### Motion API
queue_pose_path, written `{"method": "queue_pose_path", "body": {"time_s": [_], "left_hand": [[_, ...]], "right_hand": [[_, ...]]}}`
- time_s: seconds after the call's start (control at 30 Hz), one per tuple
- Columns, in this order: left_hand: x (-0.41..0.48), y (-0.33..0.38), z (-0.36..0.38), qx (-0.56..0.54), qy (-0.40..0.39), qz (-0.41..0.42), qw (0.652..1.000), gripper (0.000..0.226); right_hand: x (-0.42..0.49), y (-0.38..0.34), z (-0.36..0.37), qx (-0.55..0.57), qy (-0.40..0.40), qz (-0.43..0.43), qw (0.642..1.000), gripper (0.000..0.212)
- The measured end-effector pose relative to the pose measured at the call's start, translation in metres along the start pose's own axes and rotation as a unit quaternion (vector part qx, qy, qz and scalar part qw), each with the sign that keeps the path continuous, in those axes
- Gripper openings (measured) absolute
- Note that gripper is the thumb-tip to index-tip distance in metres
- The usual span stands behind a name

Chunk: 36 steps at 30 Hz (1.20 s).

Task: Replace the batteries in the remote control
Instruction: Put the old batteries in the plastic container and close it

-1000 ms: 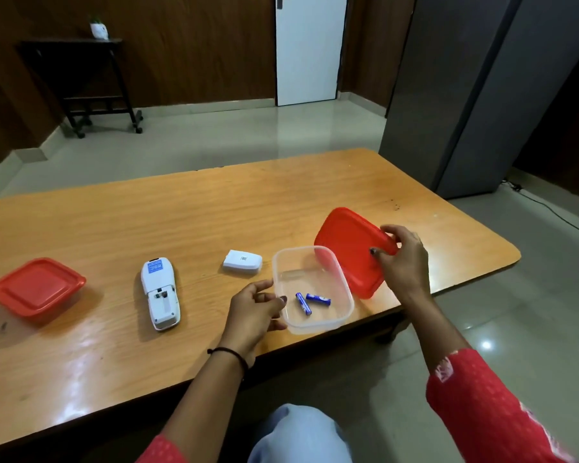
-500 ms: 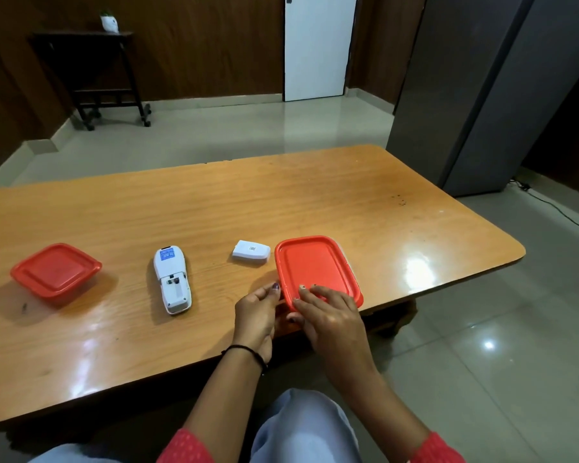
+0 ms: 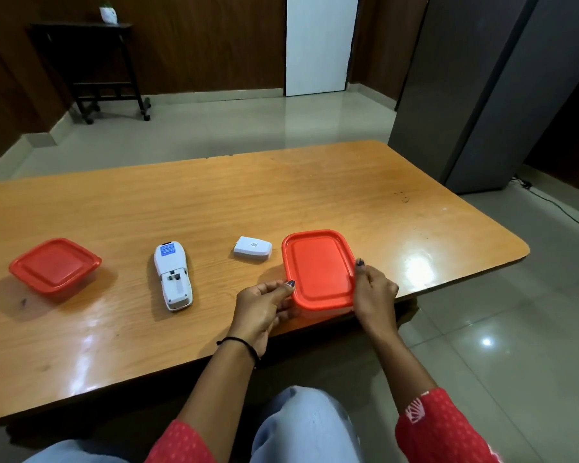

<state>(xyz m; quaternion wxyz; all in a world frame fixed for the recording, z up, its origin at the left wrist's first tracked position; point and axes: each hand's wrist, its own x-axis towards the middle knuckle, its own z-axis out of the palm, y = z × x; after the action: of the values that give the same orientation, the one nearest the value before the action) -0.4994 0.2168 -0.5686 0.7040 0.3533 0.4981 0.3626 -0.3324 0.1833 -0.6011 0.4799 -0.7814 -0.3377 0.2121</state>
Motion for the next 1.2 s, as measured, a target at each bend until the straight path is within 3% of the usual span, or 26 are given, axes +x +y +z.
{"method": "queue_pose_path", "body": {"time_s": [0.13, 0.3, 0.4, 0.53, 0.63, 0.83, 0.93, 1.2], "left_hand": [[0.006, 0.002, -0.002, 0.021, -0.006, 0.009, 1.0, 0.009], [0.001, -0.001, 0.002, 0.066, 0.012, 0.034, 0.997, 0.004], [-0.008, -0.005, 0.006, 0.08, 0.023, 0.058, 0.995, 0.018], [-0.023, 0.022, 0.009, -0.011, 0.019, 0.109, 0.994, 0.043], [-0.035, 0.044, 0.002, -0.01, 0.043, 0.132, 0.99, 0.047], [-0.078, 0.048, 0.003, 0.035, -0.019, 0.182, 0.983, 0.037], [-0.09, 0.047, 0.004, 0.037, -0.012, 0.194, 0.98, 0.032], [-0.104, 0.052, 0.001, 0.061, -0.018, 0.231, 0.971, 0.03]], "right_hand": [[0.0, 0.0, 0.006, 0.072, 0.01, 0.004, 0.997, 0.048], [-0.006, -0.003, 0.006, 0.074, 0.042, -0.028, 0.996, 0.047], [-0.018, 0.0, 0.004, 0.099, 0.043, -0.035, 0.993, 0.046], [-0.053, -0.01, 0.0, 0.148, -0.02, -0.072, 0.986, 0.043], [-0.075, -0.035, -0.013, 0.2, -0.074, -0.105, 0.971, 0.039], [-0.073, -0.089, -0.033, 0.16, -0.164, -0.085, 0.97, 0.058], [-0.072, -0.1, -0.036, 0.129, -0.158, -0.087, 0.975, 0.065], [-0.086, -0.107, -0.043, 0.111, -0.125, -0.12, 0.979, 0.061]]}}
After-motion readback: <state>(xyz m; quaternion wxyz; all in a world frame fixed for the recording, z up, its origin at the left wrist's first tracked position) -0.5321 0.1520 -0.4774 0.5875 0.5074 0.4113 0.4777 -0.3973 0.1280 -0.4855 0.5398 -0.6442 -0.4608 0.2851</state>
